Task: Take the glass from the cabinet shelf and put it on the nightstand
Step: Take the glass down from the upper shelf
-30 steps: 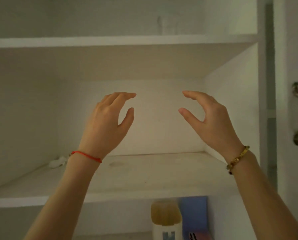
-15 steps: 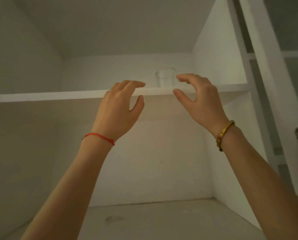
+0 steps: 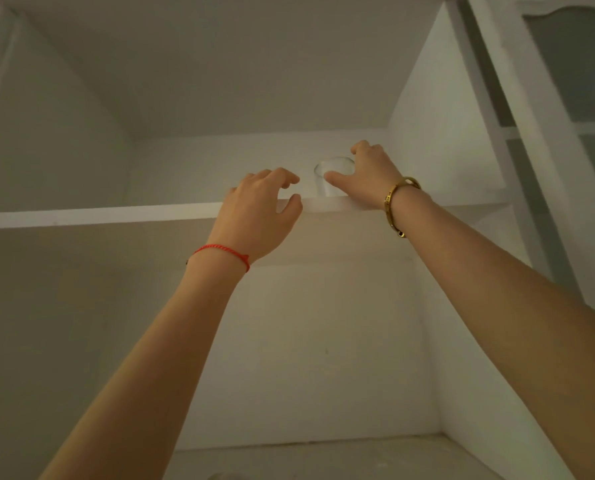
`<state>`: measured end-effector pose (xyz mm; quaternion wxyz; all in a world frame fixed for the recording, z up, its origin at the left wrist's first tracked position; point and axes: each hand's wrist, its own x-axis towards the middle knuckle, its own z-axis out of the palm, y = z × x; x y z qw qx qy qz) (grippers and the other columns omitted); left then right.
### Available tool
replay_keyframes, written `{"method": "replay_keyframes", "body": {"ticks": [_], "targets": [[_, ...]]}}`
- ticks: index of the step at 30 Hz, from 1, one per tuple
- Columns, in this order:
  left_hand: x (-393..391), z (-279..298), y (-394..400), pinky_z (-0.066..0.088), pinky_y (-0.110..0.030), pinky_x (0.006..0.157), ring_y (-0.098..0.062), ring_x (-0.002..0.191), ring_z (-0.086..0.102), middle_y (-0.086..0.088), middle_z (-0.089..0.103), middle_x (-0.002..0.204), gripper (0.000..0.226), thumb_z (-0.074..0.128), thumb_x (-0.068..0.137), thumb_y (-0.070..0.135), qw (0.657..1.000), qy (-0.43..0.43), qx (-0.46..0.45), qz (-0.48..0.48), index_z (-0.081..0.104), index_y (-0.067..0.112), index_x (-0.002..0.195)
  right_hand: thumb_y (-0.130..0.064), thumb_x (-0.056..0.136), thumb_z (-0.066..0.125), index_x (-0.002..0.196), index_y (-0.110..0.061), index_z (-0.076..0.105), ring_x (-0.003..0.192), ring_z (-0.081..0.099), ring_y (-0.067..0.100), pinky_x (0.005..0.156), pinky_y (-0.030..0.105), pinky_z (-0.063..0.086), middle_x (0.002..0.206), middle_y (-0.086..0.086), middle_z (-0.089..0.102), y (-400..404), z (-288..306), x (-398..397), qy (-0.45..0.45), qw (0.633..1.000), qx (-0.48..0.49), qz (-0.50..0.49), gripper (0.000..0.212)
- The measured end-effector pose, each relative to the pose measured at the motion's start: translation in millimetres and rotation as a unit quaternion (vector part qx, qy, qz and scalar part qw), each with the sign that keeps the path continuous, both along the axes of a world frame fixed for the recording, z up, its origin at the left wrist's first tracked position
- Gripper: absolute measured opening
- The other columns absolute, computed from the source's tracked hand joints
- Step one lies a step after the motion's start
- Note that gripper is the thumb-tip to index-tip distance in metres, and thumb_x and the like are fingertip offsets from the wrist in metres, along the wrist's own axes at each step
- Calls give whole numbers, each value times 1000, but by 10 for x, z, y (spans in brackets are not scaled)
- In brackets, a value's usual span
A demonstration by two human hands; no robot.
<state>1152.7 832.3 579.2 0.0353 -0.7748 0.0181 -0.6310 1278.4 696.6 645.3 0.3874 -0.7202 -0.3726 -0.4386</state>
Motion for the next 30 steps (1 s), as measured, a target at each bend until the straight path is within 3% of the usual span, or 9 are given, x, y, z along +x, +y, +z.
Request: {"method": "replay_keyframes", "body": {"ticks": [5, 8, 11, 14, 18, 19, 22, 25, 30], "targets": [[49, -18, 65, 43, -45, 99, -23, 112, 55, 0, 65, 118, 33, 48, 93, 28, 1000, 4, -14, 2, 60, 19, 123, -55, 81, 63, 136, -1, 40, 117, 55, 34, 79, 31, 39, 135, 15, 51, 94, 105, 74, 72, 997, 15, -16, 80], [63, -23, 87, 43, -45, 98, -23, 110, 56, 0, 66, 116, 33, 48, 93, 27, 1000, -4, -13, 4, 61, 19, 121, -59, 78, 65, 121, -5, 54, 93, 57, 30, 69, 29, 37, 112, 10, 58, 107, 114, 85, 76, 997, 3, -18, 69], [68, -22, 97, 43, -45, 98, -24, 111, 56, 0, 66, 116, 32, 49, 92, 27, 1000, -6, -12, 3, 61, 20, 121, -59, 78, 66, 110, -10, 55, 83, 52, 25, 58, 29, 35, 98, 5, 51, 102, 104, 79, 77, 997, -6, -11, 60], [67, -27, 90, 43, -44, 98, -23, 110, 56, 0, 66, 116, 32, 49, 92, 27, 1000, -10, -10, 1, 62, 20, 121, -57, 76, 68, 108, -10, 56, 84, 53, 26, 61, 29, 37, 98, 4, 52, 93, 96, 70, 82, 997, 12, -5, 58], [34, -34, 100, 44, -38, 96, -22, 111, 55, 0, 66, 117, 32, 49, 93, 25, 1000, -5, -9, -5, 61, 18, 122, -55, 71, 72, 77, -17, 50, 82, 54, 25, 59, 28, 36, 95, 2, 57, 92, 43, 78, 61, 995, 74, 23, 44], [15, -39, 109, 44, -35, 96, -22, 112, 55, 0, 65, 118, 32, 49, 93, 25, 1000, -7, -10, -8, 61, 18, 122, -55, 71, 72, 84, -17, 55, 85, 55, 23, 61, 27, 38, 99, 1, 59, 84, 31, 75, 49, 994, 91, 46, 44], [-72, -80, 144, 41, -28, 96, -19, 115, 54, 2, 64, 121, 33, 50, 93, 25, 1000, -16, -13, -17, 60, 19, 124, -57, 70, 74, 121, -14, 56, 99, 58, 16, 76, 25, 41, 107, -5, 60, 26, -9, -1, 22, 981, 147, 123, 69], [-196, -174, 176, 37, -23, 95, -17, 116, 54, 4, 65, 121, 33, 50, 93, 26, 999, -25, -15, -27, 61, 19, 124, -60, 68, 74, 122, -16, 56, 94, 60, 9, 75, 21, 43, 93, -14, 58, -34, -111, -120, 19, 965, 189, 183, 72], [-478, -433, 187, 36, -24, 97, -16, 116, 55, 8, 64, 117, 30, 52, 93, 26, 999, -42, -17, -24, 62, 22, 121, -55, 70, 77, 117, -12, 62, 97, 61, 4, 74, 9, 43, 102, -10, 65, -101, -432, -324, -19, 946, 223, 234, 66]]}}
